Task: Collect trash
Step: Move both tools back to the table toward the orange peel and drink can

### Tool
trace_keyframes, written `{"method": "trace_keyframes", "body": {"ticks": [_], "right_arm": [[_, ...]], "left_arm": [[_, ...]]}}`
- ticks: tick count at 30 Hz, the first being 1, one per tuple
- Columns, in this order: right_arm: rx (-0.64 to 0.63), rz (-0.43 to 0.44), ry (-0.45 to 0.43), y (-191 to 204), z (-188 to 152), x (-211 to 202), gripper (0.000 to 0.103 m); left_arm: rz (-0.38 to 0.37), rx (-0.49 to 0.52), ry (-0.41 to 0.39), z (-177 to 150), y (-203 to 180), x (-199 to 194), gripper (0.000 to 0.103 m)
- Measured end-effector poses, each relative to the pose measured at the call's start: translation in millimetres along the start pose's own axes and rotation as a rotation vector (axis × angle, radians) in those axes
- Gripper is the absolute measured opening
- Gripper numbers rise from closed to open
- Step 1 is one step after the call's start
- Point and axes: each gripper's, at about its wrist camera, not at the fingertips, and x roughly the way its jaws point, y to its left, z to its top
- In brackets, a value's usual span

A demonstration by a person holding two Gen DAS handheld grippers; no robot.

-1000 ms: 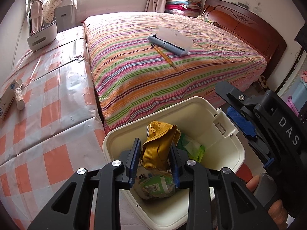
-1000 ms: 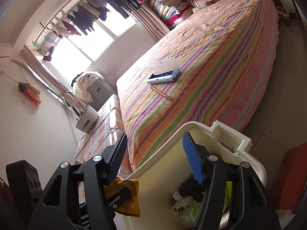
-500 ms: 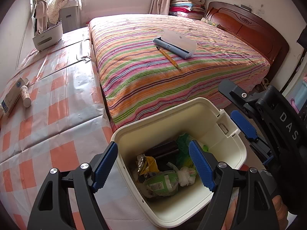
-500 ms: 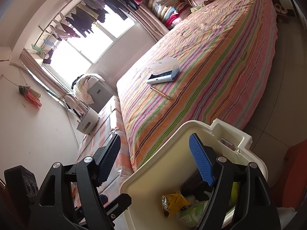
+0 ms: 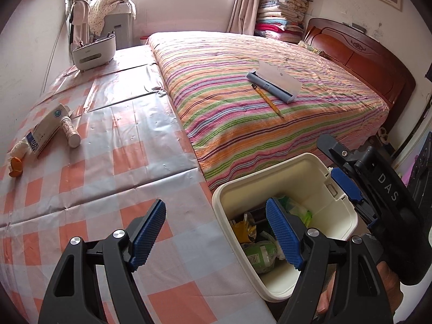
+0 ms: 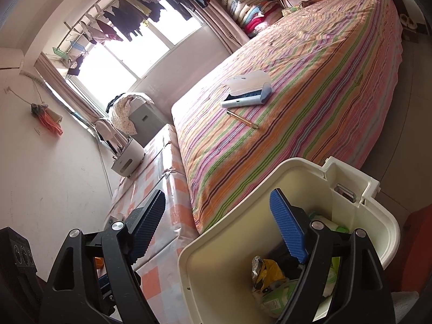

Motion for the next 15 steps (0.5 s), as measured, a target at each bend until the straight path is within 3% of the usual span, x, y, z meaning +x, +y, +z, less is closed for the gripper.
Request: {"method": "trace_keyframes", "body": {"ticks": [15], "right_arm": [[-0.234, 0.115, 0.102, 85, -19, 34, 0.086]], "left_arm": [[0.126, -0.162, -0.099, 10, 111, -33, 0.075]]}}
